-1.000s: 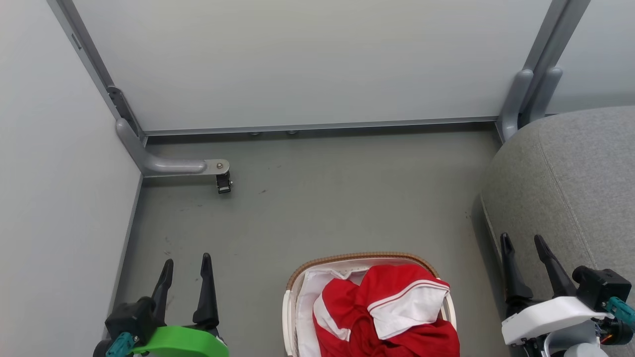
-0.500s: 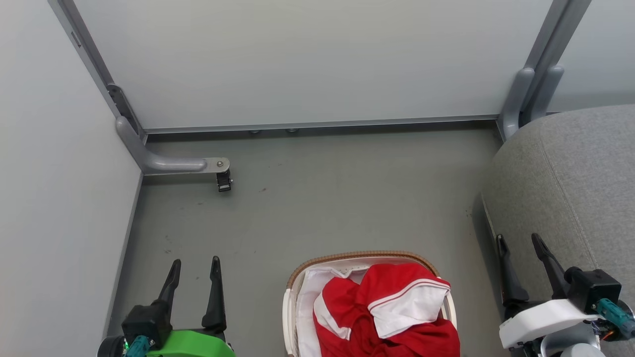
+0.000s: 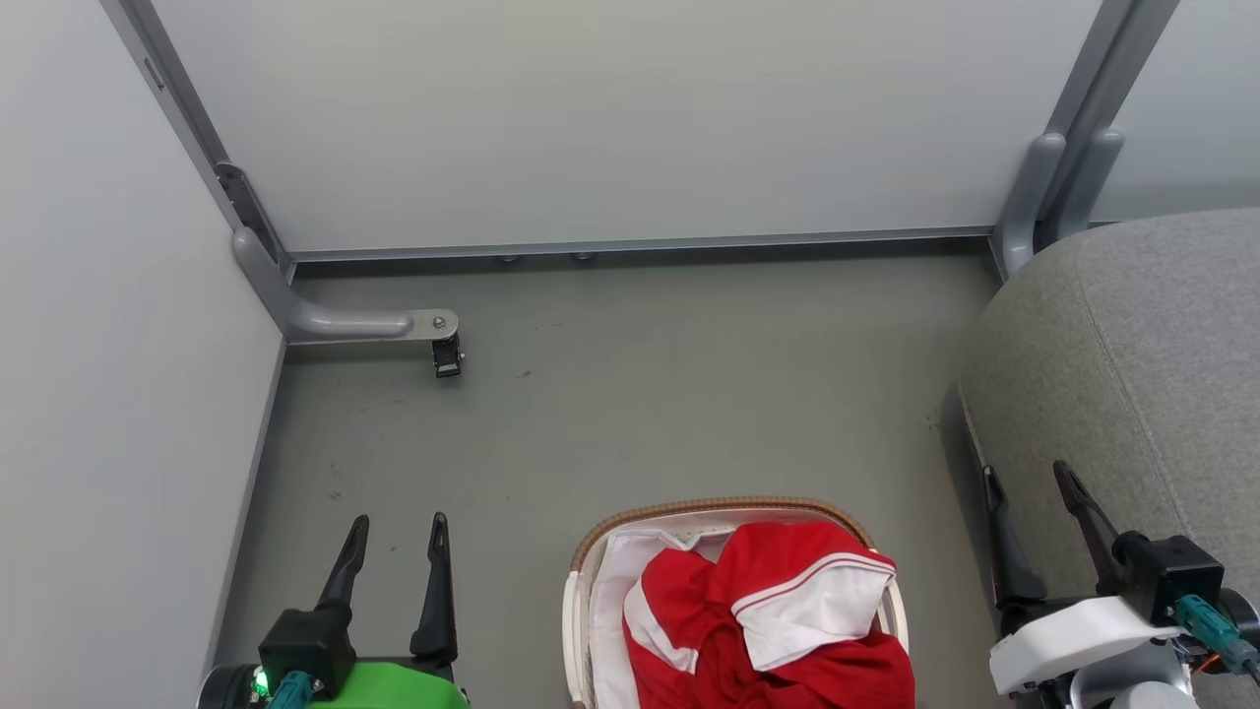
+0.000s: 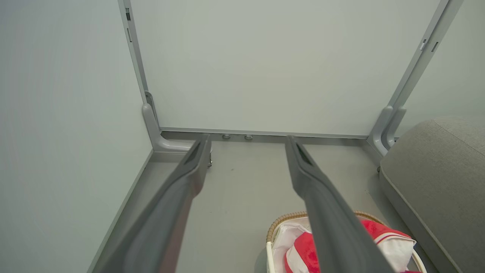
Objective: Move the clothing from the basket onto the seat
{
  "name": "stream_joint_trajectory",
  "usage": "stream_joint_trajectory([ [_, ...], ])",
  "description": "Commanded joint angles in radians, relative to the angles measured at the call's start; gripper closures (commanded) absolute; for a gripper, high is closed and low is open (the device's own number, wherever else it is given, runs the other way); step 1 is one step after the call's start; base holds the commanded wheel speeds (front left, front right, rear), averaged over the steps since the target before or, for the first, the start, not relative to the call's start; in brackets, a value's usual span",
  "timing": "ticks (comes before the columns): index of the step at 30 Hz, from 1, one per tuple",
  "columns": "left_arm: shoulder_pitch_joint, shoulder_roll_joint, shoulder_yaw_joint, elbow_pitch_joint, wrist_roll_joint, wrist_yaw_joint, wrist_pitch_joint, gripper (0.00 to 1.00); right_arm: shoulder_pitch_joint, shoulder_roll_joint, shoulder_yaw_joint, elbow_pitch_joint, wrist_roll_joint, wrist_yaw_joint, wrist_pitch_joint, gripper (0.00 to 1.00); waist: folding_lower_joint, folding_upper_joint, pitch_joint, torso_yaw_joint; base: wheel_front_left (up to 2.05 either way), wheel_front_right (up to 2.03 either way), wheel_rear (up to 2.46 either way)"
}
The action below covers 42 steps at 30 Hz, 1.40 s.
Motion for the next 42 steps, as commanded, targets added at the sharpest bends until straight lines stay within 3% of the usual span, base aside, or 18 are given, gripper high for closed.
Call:
stream_joint_trajectory([
  [1,0.008,0.007,0.0,0.0,0.004,0.006,-0.001,0.0,0.014,-0.006,-0.002,-0.003,-0.003,0.0,-0.005,0.0,0.0,0.0109,0.001,0.001,0.0,0.0,0.0],
  [17,-0.005,0.007,0.0,-0.002,-0.003,0.0,-0.001,0.0,0.001,-0.006,-0.009,-0.011,-0.006,0.0,-0.005,0.0,0.0,0.0109,0.014,0.001,0.0,0.0,0.0],
  [25,-0.061,0.007,-0.037,-0.009,0.03,-0.012,-0.001,0.0,-0.044,-0.006,-0.048,-0.043,-0.017,0.0,-0.005,0.0,0.0,0.0109,0.084,0.002,0.0,0.0,0.0],
  [32,-0.171,0.006,-0.129,0.019,0.066,-0.041,-0.001,0.0,-0.125,-0.005,-0.166,-0.087,-0.028,0.0,-0.005,0.0,0.0,0.0109,0.21,-0.011,0.0,0.0,0.0],
  [42,-0.426,0.007,-0.368,0.234,0.128,-0.085,-0.001,0.0,-0.252,-0.005,-0.293,-0.136,0.013,0.0,-0.004,0.0,0.0,0.0109,0.433,-0.059,0.0,0.0,0.0],
])
